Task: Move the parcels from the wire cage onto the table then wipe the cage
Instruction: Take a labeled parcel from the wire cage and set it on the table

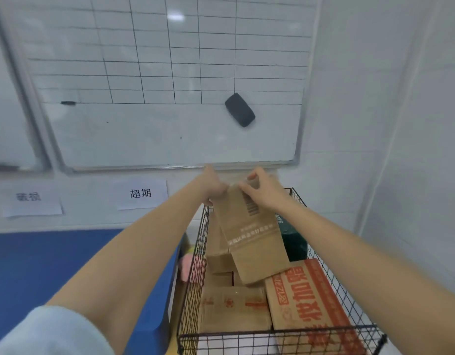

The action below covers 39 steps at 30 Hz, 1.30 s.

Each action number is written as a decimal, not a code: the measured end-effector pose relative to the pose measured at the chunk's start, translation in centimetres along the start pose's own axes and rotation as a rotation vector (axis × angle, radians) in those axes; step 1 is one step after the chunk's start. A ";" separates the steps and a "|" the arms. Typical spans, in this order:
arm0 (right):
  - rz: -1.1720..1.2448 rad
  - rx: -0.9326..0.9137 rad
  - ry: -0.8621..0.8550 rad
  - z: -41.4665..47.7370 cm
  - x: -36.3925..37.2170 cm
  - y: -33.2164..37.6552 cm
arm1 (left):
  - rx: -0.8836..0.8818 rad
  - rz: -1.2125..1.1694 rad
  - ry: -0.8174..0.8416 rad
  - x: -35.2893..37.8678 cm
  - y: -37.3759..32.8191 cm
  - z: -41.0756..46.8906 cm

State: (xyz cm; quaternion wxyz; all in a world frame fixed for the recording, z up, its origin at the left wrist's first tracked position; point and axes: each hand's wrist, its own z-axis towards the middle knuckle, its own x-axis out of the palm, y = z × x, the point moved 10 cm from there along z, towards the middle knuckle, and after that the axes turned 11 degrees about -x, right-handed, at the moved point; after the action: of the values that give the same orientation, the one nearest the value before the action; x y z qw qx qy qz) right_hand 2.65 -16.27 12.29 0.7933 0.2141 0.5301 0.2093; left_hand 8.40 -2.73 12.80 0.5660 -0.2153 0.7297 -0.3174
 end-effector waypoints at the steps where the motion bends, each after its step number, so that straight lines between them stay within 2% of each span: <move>1: -0.010 0.008 -0.012 -0.1 0.1 -0.3 | -0.021 -0.064 0.039 0.5 0.7 0.0; 4: 0.013 0.050 0.018 -0.6 0.6 -0.8 | -0.070 -0.200 0.103 1.0 2.4 0.0; 7: 0.077 0.097 0.061 -1.0 0.9 -0.8 | -0.096 -0.227 0.127 0.9 3.2 0.2; 12: 0.114 0.159 -0.007 -0.9 0.0 -0.3 | -0.083 -0.243 0.155 -0.4 2.5 0.6; 18: 0.136 0.092 -0.081 -0.3 -1.2 1.1 | 0.032 -0.164 0.167 -3.6 0.5 1.3; 23: 0.125 0.006 -0.063 0.2 -0.4 1.8 | 0.184 -0.244 0.100 -3.8 0.0 1.1; 28: 0.090 0.014 -0.075 -0.6 0.5 0.6 | 0.062 -0.413 0.148 -1.8 2.1 1.0; 33: 0.096 -0.004 -0.090 -1.4 1.4 -0.1 | -0.057 -0.419 0.004 -0.7 3.9 1.9; 39: 0.087 0.065 -0.144 -2.1 1.4 -2.6 | -0.075 -0.492 0.207 1.9 4.2 2.0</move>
State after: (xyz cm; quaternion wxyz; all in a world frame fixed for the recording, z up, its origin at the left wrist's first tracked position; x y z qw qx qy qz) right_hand 1.42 -17.34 9.02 0.8123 0.2768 0.4683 0.2104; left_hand 9.98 -1.47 8.16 0.3860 -0.3734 0.7206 -0.4385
